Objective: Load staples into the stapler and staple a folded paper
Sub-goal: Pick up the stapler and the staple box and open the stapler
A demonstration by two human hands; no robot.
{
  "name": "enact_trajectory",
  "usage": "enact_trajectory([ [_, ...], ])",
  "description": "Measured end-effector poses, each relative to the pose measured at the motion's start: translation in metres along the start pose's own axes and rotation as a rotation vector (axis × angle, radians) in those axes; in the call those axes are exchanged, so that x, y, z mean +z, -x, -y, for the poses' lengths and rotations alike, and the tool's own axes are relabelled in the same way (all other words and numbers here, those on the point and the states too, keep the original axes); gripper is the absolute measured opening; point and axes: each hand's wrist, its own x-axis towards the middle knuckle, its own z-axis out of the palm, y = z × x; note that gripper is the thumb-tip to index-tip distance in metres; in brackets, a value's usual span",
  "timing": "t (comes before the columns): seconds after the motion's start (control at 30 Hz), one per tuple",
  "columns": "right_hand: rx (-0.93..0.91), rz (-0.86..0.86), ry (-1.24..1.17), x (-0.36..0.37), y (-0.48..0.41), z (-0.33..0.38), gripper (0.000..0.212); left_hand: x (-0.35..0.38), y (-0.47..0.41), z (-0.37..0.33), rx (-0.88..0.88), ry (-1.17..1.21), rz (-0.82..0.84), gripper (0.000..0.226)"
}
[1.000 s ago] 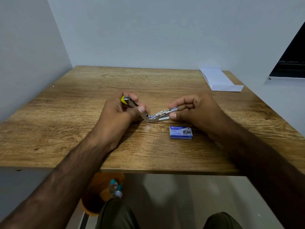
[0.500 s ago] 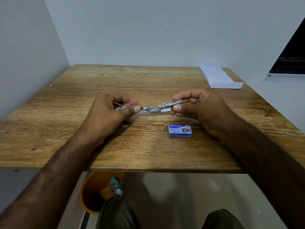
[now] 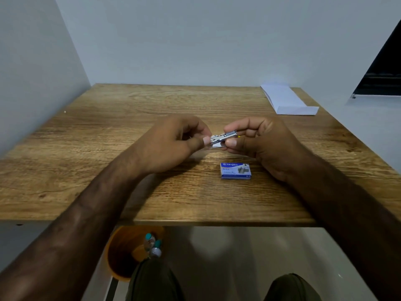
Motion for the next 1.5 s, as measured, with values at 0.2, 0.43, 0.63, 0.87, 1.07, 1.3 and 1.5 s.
enact_trajectory([
  [0.2,-0.047,0.030,0.025,0.001,0.001,0.000,0.027,0.013,-0.014,-0.019,-0.111,0.052,0.086,0.029],
  [0.43,-0.038,0.004,0.039,-0.001,0.001,0.000,0.026,0.018,-0.017,-0.022,-0.185,0.148,0.142,0.031],
  [0.63,-0.018,-0.017,0.039,0.001,-0.001,-0.001,0.028,0.017,-0.017,-0.024,-0.213,0.177,0.125,0.033],
  [0.87,-0.024,-0.017,0.028,-0.001,-0.002,-0.002,0.031,0.017,-0.017,-0.024,-0.240,0.210,0.129,0.036],
  [1.07,-0.056,0.009,0.064,-0.002,-0.001,-0.003,0.026,0.018,-0.016,-0.025,-0.248,0.245,0.107,0.036],
  [1.3,-0.079,-0.023,0.127,-0.001,-0.001,-0.003,0.031,0.027,-0.022,-0.034,-0.376,0.179,0.008,0.035],
  [1.5,-0.108,-0.004,0.138,-0.001,0.000,-0.002,0.031,0.028,-0.027,-0.037,-0.428,0.188,0.013,0.031],
])
